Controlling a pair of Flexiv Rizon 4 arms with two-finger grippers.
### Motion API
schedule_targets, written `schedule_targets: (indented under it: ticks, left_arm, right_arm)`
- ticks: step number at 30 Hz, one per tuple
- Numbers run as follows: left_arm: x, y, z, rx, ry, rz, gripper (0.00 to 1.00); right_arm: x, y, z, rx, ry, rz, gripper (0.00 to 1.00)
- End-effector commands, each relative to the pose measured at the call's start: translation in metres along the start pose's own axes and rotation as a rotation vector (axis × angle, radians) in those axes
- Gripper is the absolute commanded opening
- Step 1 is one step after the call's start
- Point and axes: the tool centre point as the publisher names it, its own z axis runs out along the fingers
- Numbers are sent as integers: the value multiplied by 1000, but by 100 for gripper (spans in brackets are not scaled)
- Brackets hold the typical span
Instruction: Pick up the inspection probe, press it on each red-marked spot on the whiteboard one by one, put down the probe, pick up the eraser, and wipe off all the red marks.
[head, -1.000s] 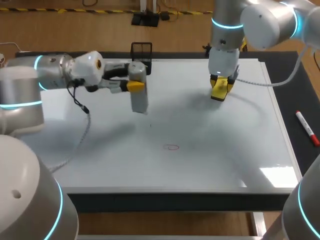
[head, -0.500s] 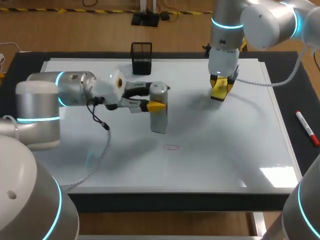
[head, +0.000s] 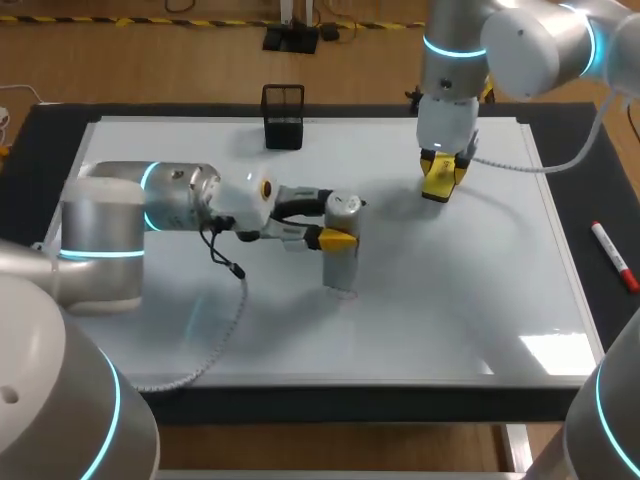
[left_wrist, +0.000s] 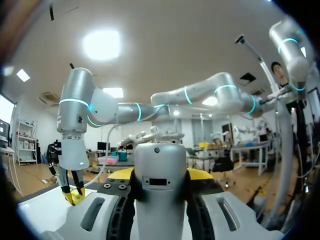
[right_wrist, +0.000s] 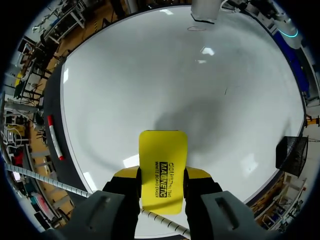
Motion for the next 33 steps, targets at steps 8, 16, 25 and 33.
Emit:
schedule_targets:
  ticks: [8,16,25,33]
  left_arm:
    - [7,20,7,11,2,0,0]
    - [4,24,7,5,6,27,0]
    - [2,25,4,-8,5,35,0]
    - [2,32,0,-16,-11,20,0]
  right_arm:
    - [0,-1,-1,1,3,-2,0]
    - [0,-1,-1,1,3,-2,0]
    - [0,-1,-1,1,3,-2,0]
    - [0,-1,-1,1,3,-2,0]
